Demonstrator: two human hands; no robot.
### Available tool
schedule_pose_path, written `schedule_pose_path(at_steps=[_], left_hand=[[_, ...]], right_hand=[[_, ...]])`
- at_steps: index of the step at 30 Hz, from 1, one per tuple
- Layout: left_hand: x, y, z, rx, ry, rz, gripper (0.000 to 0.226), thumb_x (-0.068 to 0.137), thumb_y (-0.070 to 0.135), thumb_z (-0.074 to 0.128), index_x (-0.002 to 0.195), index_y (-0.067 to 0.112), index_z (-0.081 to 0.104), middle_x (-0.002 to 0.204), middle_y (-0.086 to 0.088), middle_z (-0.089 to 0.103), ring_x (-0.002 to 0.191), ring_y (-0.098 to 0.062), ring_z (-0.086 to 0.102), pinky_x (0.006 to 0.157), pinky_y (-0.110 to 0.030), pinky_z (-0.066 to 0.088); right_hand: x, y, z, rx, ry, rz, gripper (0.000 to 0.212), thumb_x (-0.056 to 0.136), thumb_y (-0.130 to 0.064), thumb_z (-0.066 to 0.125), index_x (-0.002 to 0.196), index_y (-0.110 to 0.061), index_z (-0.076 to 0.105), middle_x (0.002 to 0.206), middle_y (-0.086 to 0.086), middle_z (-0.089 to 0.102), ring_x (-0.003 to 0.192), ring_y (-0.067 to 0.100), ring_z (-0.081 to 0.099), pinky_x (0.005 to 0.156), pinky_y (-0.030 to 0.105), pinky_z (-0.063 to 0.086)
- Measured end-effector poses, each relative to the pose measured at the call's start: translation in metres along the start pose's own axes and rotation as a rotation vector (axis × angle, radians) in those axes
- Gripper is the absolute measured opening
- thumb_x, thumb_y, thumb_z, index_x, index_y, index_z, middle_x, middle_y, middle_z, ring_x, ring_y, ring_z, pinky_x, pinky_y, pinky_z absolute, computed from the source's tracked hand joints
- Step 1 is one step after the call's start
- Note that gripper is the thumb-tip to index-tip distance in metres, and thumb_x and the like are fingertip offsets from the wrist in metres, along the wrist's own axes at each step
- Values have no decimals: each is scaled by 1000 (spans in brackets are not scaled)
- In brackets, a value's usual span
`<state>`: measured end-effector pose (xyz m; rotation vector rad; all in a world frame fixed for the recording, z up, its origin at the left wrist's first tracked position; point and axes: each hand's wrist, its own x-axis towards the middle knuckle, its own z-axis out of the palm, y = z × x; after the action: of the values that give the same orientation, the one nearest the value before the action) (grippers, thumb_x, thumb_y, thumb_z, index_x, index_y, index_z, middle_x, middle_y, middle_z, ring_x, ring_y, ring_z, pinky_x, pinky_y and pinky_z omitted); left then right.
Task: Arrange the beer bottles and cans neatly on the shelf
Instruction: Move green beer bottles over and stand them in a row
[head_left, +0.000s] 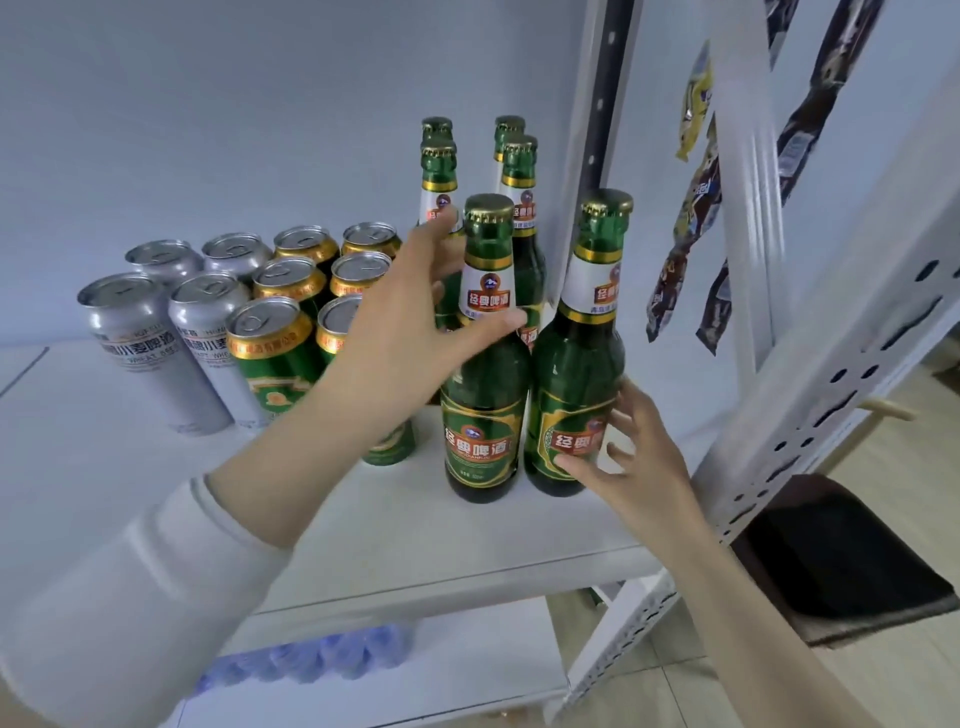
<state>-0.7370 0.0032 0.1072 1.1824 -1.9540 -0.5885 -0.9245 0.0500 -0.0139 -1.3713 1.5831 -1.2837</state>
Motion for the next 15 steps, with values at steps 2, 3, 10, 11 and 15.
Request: schedule_pose_path(at_steps=[2, 3, 10, 11, 15], left_hand=[[14, 8, -10, 91, -87, 46, 55, 80, 35, 66, 127, 18, 45, 117, 10, 58, 103, -1, 52, 85, -9, 42], [19, 9, -12, 123, -96, 60, 48, 80, 34, 66, 122, 16, 49, 113, 8, 60, 101, -5, 55, 83, -13, 44], [36, -1, -13, 116, 18, 54, 42, 77, 29, 70, 113, 14, 53, 98, 11, 57, 87, -4, 52, 65, 2, 36], [38, -3, -13, 114, 28, 45, 42, 77, 29, 70, 112, 14, 53, 97, 11, 56, 86, -4, 53, 64, 4, 35], [48, -8, -13, 114, 55, 13, 44, 78, 31, 70, 115, 15, 52, 99, 11, 56, 90, -6, 54, 64, 1, 37]], right_hand=[[0, 6, 2, 42, 35, 25, 72, 68, -9, 78, 128, -28, 42, 112, -28, 53, 106, -7, 52, 92, 28, 49], [1, 7, 4, 56, 54, 33, 68, 68, -8, 79, 124, -27, 45, 109, -24, 55, 104, -5, 54, 89, 28, 52], [23, 4, 18, 87, 105, 3, 64, 66, -3, 79, 117, -25, 47, 103, -17, 54, 92, -2, 55, 63, 6, 49], [27, 3, 21, 83, 103, -9, 63, 66, -3, 79, 116, -24, 47, 104, -16, 54, 92, -1, 54, 62, 3, 47], [38, 3, 28, 81, 100, -43, 63, 66, -4, 79, 113, -27, 44, 111, -8, 53, 98, 9, 53, 63, 0, 46]])
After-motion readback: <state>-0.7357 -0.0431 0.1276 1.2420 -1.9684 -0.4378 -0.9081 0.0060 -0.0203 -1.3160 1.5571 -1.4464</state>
